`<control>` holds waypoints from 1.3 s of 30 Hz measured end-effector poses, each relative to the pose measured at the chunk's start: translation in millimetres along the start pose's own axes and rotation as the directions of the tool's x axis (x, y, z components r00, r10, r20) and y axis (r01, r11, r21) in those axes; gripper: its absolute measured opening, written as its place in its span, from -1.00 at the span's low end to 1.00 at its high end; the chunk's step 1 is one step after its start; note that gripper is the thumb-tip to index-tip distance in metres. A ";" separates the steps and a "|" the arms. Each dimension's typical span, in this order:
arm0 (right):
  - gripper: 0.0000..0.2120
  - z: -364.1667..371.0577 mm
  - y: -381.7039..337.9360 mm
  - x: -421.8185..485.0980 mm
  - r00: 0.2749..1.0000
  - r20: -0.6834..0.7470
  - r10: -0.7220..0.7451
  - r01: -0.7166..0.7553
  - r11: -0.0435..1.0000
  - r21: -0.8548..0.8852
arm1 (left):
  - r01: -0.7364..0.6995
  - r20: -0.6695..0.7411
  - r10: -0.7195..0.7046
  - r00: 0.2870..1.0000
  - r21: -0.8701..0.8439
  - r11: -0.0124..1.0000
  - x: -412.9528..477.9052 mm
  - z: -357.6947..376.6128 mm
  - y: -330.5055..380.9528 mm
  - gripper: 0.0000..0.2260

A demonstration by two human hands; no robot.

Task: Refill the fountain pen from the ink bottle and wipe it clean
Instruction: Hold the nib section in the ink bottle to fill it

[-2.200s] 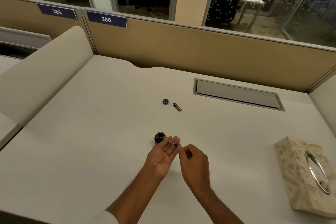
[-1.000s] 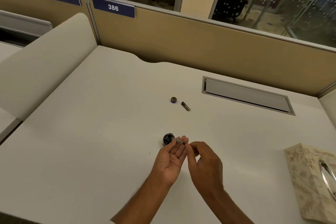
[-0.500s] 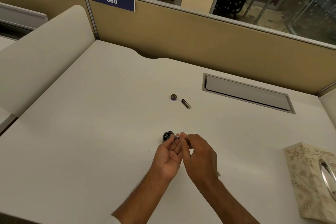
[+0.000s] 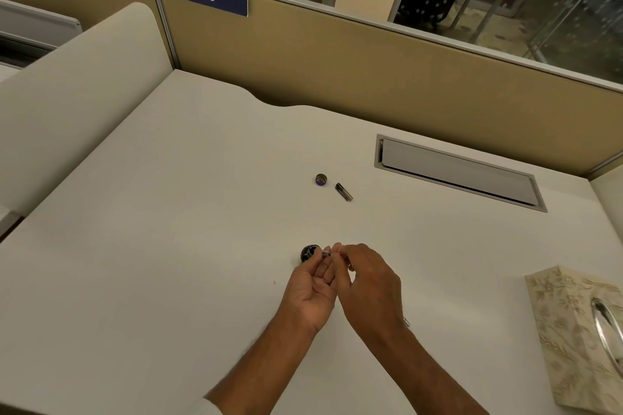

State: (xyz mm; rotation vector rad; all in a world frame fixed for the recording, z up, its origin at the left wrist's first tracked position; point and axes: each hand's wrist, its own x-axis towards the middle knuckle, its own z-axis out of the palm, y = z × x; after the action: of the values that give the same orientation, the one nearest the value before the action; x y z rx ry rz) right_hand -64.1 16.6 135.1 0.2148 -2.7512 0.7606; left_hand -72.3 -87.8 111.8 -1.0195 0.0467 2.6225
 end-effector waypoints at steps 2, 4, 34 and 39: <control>-0.93 -0.2 -0.1 1.4 1.000 0.008 0.007 -0.007 1.000 0.010 | 0.003 0.000 -0.003 1.000 -0.003 1.000 0.3 1.4 0.4 -0.84; -0.91 0.4 0.5 3.1 1.000 0.019 0.008 -0.008 1.000 0.020 | 0.000 -0.007 0.000 1.000 0.009 1.000 -0.5 3.1 0.2 -0.85; -0.77 0.7 -0.8 9.1 0.998 0.007 0.068 -0.068 0.997 0.031 | -0.025 0.010 0.026 1.000 -0.054 0.998 2.1 2.8 -5.8 -0.80; -0.93 -5.6 -1.1 9.0 0.994 0.078 0.073 -0.079 0.994 0.076 | -0.007 0.029 0.009 1.000 -0.063 0.998 -1.1 5.6 -5.7 -0.82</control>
State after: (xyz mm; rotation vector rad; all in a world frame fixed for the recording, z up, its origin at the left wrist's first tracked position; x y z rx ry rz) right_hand -71.1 17.9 142.9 0.1589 -2.8166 0.9000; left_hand -73.4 -81.9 117.2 -1.0034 -0.0393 2.6612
